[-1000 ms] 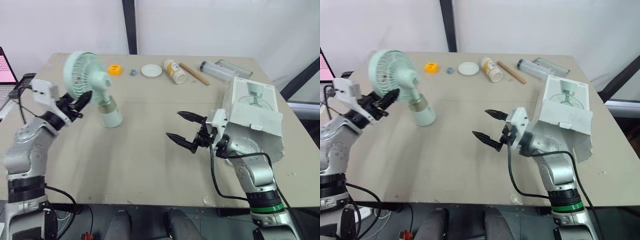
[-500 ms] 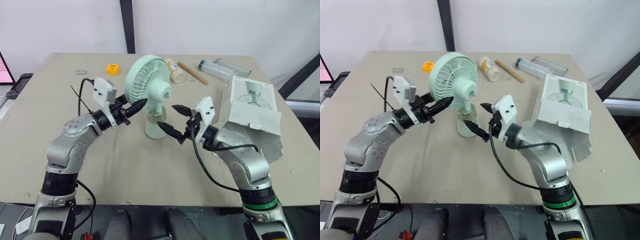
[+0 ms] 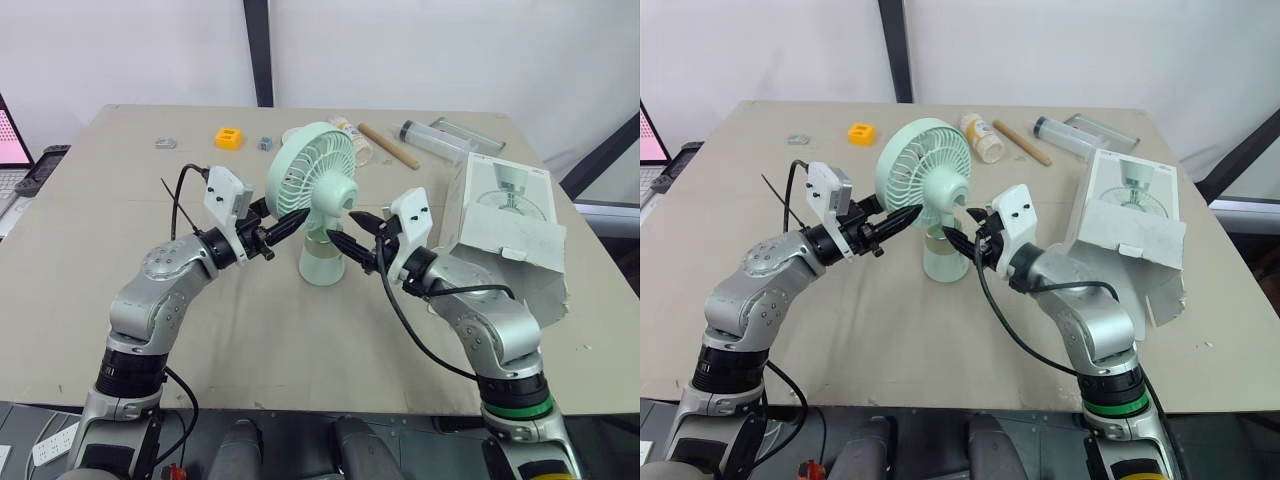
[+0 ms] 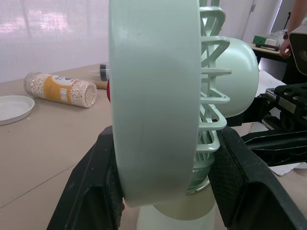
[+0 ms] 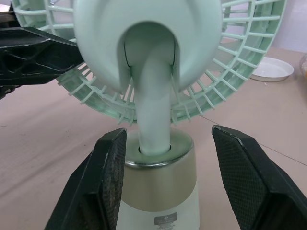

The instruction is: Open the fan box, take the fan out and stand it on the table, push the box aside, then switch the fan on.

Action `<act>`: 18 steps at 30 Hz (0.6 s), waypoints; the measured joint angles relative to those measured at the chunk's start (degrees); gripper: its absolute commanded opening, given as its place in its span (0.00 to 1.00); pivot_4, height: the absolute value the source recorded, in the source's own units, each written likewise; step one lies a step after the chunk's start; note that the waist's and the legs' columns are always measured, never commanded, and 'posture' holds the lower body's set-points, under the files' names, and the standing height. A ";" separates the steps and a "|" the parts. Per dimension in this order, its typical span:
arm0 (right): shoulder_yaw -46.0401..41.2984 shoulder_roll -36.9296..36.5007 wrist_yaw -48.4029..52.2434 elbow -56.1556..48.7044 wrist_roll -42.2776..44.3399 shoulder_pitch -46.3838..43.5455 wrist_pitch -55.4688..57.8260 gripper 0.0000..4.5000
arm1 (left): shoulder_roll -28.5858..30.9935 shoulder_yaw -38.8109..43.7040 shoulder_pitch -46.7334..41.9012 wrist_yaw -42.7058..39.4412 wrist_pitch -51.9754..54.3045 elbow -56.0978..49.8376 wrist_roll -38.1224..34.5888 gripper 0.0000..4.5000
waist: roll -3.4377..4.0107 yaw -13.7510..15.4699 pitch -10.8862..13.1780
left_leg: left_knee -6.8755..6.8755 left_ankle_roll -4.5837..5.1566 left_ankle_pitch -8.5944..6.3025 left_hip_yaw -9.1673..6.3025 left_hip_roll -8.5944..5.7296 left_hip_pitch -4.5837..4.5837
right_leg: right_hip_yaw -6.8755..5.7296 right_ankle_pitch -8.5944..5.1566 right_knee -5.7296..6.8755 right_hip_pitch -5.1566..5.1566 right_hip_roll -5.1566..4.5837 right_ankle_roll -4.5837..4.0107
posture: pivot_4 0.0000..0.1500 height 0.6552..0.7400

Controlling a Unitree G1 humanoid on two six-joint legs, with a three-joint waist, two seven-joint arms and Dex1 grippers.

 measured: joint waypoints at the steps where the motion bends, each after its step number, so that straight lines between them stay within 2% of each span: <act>1: 0.00 0.23 -0.46 0.00 0.00 0.00 0.21 0.64 | -0.09 -0.04 0.00 -0.01 0.00 -0.05 0.15 0.42 | 0.00 0.00 0.00 | 0.00 0.00 0.00 0.00 0.00 0.00 | 0.00 0.00 0.00 0.00 0.00 0.00 | 1.00 1.00; 18: 0.01 0.82 -1.95 0.00 -0.08 -0.04 1.21 0.64 | -1.32 -0.52 0.00 0.15 -0.04 -0.54 1.48 0.42 | 0.00 0.03 0.00 | 0.00 0.00 0.00 0.00 0.00 0.00 | 0.00 -0.01 0.00 0.00 0.00 0.01 | 1.00 1.00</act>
